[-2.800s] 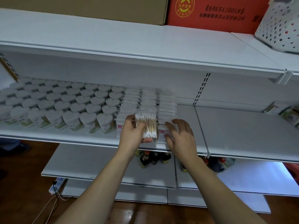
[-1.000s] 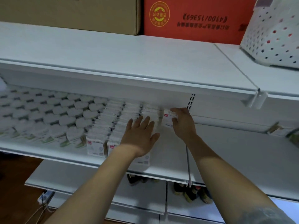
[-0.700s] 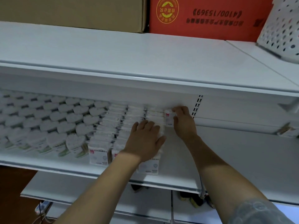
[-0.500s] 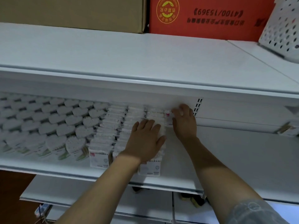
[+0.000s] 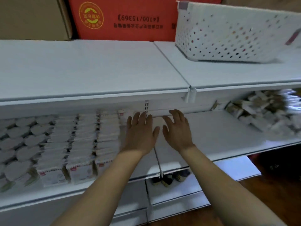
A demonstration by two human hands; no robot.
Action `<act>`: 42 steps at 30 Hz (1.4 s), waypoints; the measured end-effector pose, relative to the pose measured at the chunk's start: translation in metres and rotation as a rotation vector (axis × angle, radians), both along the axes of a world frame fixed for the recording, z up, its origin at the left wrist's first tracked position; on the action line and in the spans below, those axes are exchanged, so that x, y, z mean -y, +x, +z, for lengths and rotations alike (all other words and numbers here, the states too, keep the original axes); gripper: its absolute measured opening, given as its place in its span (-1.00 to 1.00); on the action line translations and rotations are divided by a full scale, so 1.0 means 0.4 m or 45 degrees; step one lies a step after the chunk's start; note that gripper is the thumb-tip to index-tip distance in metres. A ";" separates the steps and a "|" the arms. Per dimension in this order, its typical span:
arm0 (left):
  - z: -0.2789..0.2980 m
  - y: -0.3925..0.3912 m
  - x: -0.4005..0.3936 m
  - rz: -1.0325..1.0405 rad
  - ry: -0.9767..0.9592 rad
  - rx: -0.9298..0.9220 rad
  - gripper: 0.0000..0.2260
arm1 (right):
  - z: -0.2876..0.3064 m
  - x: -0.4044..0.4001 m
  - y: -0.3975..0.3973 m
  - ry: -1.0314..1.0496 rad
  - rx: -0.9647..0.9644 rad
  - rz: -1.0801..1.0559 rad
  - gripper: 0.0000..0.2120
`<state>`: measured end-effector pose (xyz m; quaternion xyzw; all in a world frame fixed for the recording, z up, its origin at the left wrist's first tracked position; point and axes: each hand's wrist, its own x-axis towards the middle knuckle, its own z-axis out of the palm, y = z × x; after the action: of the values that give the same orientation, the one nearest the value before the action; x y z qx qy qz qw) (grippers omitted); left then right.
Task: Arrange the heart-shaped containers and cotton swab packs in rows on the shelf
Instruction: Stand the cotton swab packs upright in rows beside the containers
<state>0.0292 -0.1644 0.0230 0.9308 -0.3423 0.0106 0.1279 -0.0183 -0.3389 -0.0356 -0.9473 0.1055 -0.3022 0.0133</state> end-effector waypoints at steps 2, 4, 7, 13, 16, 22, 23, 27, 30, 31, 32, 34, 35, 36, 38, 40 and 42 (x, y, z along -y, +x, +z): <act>0.002 -0.047 0.085 -0.050 -0.001 -0.001 -0.44 | 0.006 0.080 -0.081 -0.013 0.018 -0.099 -0.64; 0.002 -0.098 0.175 -0.113 0.001 -0.017 -0.44 | 0.008 0.173 -0.165 -0.031 0.032 -0.194 -0.67; -0.002 -0.183 0.310 -0.197 0.007 -0.027 -0.44 | 0.010 0.320 -0.286 -0.022 0.069 -0.290 -0.67; -0.027 -0.329 0.594 -0.239 0.006 0.009 -0.46 | 0.021 0.604 -0.470 0.099 -0.209 -0.551 -0.63; -0.037 -0.379 0.714 -0.232 0.015 -0.011 -0.47 | 0.020 0.729 -0.532 0.122 -0.281 -0.621 -0.60; -0.056 -0.395 0.862 -0.231 0.039 -0.048 -0.55 | 0.002 0.889 -0.543 0.246 -0.428 -0.641 -0.41; -0.056 -0.387 0.882 -0.236 0.034 -0.075 -0.56 | -0.002 0.903 -0.535 0.259 -0.442 -0.641 -0.37; -0.071 -0.352 0.953 -0.280 -0.017 -0.164 -0.56 | -0.007 0.932 -0.500 0.295 -0.488 -0.661 -0.34; -0.088 -0.334 1.002 -0.288 -0.094 -0.275 -0.63 | -0.019 0.945 -0.497 0.237 -0.460 -0.637 -0.42; -0.090 -0.333 1.019 -0.274 -0.126 -0.346 -0.64 | -0.026 0.950 -0.502 0.221 -0.430 -0.607 -0.44; -0.092 -0.334 1.036 -0.252 -0.155 -0.425 -0.65 | -0.035 0.956 -0.507 0.225 -0.391 -0.569 -0.45; -0.101 -0.342 1.070 -0.214 -0.213 -0.554 -0.65 | -0.056 0.968 -0.517 0.202 -0.265 -0.462 -0.49; -0.106 -0.349 1.085 -0.199 -0.239 -0.615 -0.64 | -0.064 0.970 -0.522 0.183 -0.213 -0.400 -0.51; -0.107 -0.354 1.099 -0.173 -0.259 -0.671 -0.62 | -0.070 0.973 -0.526 0.178 -0.175 -0.332 -0.51; -0.111 -0.357 1.129 -0.070 -0.296 -0.765 -0.59 | -0.082 0.986 -0.528 0.245 -0.102 -0.169 -0.52; -0.116 -0.352 1.155 0.056 -0.350 -0.838 -0.55 | -0.086 1.001 -0.533 0.329 -0.039 0.008 -0.55; -0.124 -0.341 1.161 0.156 -0.373 -0.887 -0.51 | -0.078 1.008 -0.531 0.336 0.031 0.152 -0.65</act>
<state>-0.1072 -0.6289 -0.0265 0.8693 -0.2168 -0.2499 0.3672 -0.2307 -0.7419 -0.0669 -0.9382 0.0874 -0.2959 0.1569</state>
